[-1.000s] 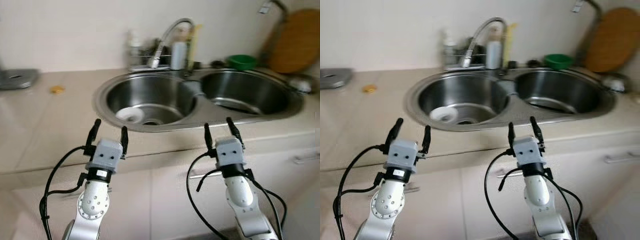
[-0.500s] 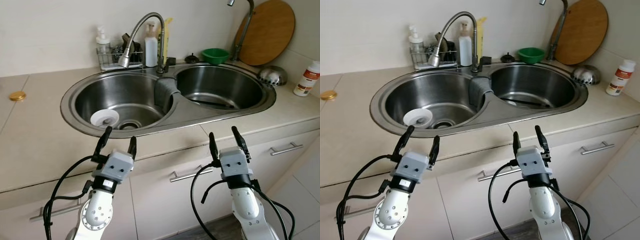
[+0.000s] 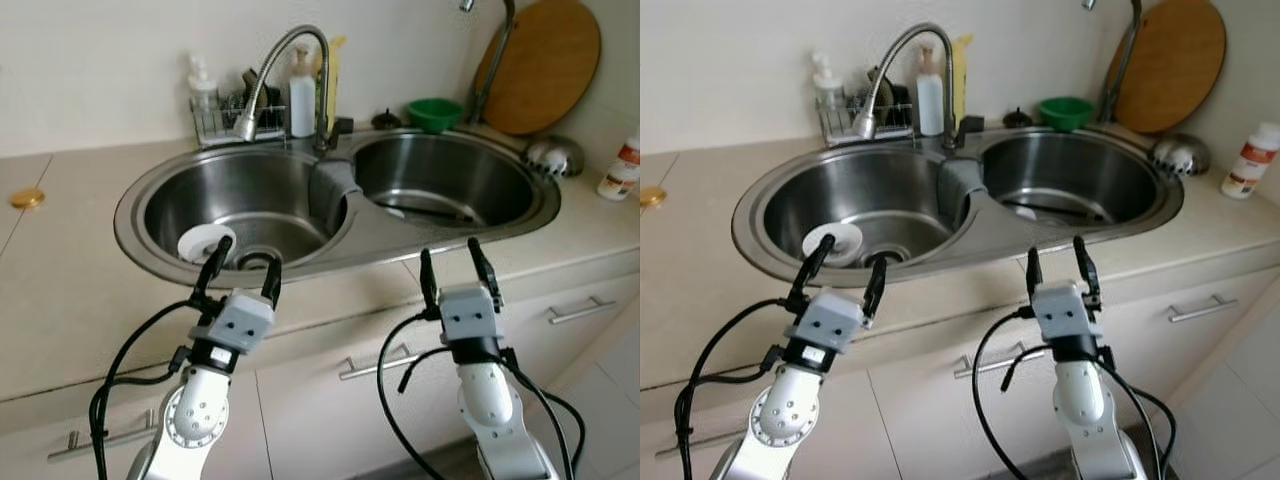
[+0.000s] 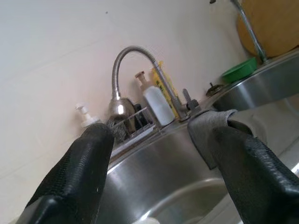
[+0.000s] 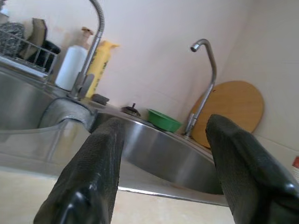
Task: Kitchen organization
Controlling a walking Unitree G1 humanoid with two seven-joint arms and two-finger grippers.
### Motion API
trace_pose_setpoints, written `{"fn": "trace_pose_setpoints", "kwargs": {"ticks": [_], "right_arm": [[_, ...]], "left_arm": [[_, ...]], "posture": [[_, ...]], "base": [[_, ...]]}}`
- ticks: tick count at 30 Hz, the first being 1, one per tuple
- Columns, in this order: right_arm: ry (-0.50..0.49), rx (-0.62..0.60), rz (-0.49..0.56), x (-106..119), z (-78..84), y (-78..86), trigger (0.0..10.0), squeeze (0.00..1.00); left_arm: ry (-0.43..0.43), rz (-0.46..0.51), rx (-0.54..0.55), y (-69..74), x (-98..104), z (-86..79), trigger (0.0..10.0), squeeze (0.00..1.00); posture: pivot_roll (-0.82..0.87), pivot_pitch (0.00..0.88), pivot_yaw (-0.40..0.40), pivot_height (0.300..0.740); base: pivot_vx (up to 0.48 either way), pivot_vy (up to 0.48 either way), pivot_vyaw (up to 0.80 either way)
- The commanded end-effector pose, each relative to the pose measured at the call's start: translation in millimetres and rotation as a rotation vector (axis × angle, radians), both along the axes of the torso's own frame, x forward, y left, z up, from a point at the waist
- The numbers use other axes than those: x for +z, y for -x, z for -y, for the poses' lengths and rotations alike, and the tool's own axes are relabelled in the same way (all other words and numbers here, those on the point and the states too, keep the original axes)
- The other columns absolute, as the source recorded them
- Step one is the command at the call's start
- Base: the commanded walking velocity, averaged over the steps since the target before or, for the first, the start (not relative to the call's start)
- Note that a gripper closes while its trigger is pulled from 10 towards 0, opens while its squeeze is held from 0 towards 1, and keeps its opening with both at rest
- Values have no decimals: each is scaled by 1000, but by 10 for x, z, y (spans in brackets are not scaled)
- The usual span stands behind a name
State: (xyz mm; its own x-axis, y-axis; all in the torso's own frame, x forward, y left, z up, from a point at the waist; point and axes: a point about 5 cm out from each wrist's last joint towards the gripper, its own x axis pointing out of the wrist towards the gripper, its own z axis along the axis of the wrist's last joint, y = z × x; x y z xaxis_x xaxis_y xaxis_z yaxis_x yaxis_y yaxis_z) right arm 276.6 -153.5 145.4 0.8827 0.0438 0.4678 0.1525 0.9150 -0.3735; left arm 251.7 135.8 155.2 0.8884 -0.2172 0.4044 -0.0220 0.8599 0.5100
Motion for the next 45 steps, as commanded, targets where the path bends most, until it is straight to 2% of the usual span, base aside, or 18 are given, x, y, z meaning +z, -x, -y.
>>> {"fn": "trace_pose_setpoints", "kwargs": {"ticks": [1,8,29,35,41,42,44,45], "right_arm": [[5,-6,8,11,0,-14,10000,0],[4,-3,16,28,-15,-32,10000,0],[7,2,22,27,1,-46,10000,0],[12,-1,15,12,18,-41,10000,0],[22,-7,-13,-38,62,-28,10000,0],[42,5,-64,-113,69,-27,10000,0],[68,31,-138,-218,57,-33,10000,0],[96,70,-246,-384,34,-22,10000,0]], "left_arm": [[1,30,-26,1,70,62,10000,0],[-6,29,-32,-5,68,67,10000,0],[29,9,-42,5,16,70,10000,0],[34,-24,-49,17,-65,63,10000,0],[39,-216,-91,79,-429,75,10000,0],[69,-314,-62,112,-598,33,10000,0],[78,-401,-29,141,-740,-10,10000,0],[92,-502,-8,196,-900,-35,10000,0]], "posture": [[-22,0,13,740],[-20,0,11,740],[-24,0,4,740],[-29,0,6,740],[-33,0,8,740],[-38,0,10,740],[-38,0,10,740],[-42,0,10,740]], "base": [[0,0,-756],[0,-424,-756],[0,0,-756],[0,0,-756],[0,0,-756],[0,0,-750],[0,0,-744],[0,0,-731]]}}
